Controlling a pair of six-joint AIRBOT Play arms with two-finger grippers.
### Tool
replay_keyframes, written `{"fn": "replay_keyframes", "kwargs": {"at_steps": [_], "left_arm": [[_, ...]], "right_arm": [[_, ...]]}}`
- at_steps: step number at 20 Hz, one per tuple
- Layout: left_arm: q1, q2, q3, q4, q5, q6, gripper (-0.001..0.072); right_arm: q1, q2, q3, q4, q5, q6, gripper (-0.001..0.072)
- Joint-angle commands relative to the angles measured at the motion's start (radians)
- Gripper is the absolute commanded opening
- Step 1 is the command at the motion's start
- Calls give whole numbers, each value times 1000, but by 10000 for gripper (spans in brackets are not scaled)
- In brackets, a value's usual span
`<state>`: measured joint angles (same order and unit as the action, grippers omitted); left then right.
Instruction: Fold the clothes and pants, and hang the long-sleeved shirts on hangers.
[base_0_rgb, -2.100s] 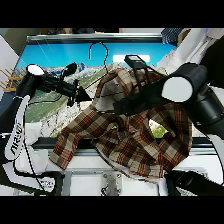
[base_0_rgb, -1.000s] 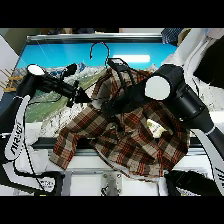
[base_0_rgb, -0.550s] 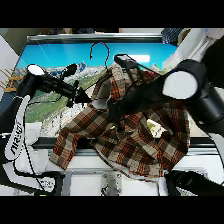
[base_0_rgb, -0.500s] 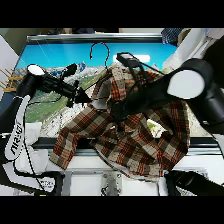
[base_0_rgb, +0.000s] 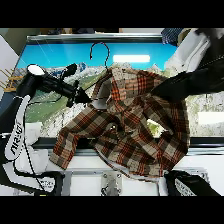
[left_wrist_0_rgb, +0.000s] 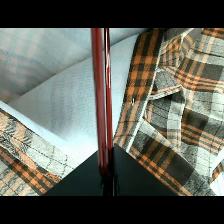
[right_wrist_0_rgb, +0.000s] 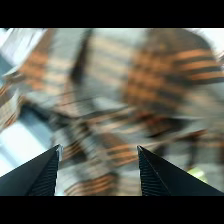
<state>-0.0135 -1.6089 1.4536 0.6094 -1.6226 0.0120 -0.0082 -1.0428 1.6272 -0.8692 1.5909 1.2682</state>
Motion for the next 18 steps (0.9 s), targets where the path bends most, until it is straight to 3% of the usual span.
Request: {"fn": "replay_keyframes", "kwargs": {"at_steps": [1,3,10,18], "left_arm": [[1,0,0,0,0,0,18],[1,-1,0,0,0,0,18],[1,-1,0,0,-2,-1,18],[1,0,0,0,-1,-1,19]], "right_arm": [[-285,-26,-8,235,8,-270,520],[-369,-65,-8,282,7,-378,518],[-393,-213,-8,291,53,-385,518],[-380,-325,-8,383,120,-712,519]]}}
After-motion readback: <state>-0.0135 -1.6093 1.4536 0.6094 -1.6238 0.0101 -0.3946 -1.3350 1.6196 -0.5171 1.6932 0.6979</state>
